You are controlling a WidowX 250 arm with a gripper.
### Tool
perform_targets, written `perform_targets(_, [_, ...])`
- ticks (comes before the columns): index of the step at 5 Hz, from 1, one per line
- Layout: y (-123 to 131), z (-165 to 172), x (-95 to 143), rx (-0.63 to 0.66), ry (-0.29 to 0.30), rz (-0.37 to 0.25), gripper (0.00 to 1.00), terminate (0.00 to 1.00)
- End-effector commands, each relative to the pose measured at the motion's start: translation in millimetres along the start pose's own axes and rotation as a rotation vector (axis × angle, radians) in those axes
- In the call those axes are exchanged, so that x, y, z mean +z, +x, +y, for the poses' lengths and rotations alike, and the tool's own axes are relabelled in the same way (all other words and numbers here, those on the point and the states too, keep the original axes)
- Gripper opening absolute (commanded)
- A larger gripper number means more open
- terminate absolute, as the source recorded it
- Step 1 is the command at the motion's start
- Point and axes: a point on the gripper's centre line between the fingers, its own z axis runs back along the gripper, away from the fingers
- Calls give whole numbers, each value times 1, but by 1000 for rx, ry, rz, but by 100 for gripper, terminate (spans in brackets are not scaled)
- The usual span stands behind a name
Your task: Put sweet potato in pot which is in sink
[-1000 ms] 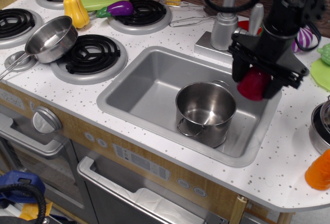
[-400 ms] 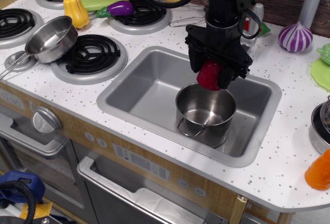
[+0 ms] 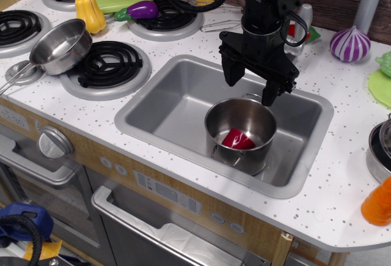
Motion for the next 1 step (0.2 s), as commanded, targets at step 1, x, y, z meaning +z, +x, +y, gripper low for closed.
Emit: perform_targets(1, [10, 7, 22, 15, 9, -69, 100, 100])
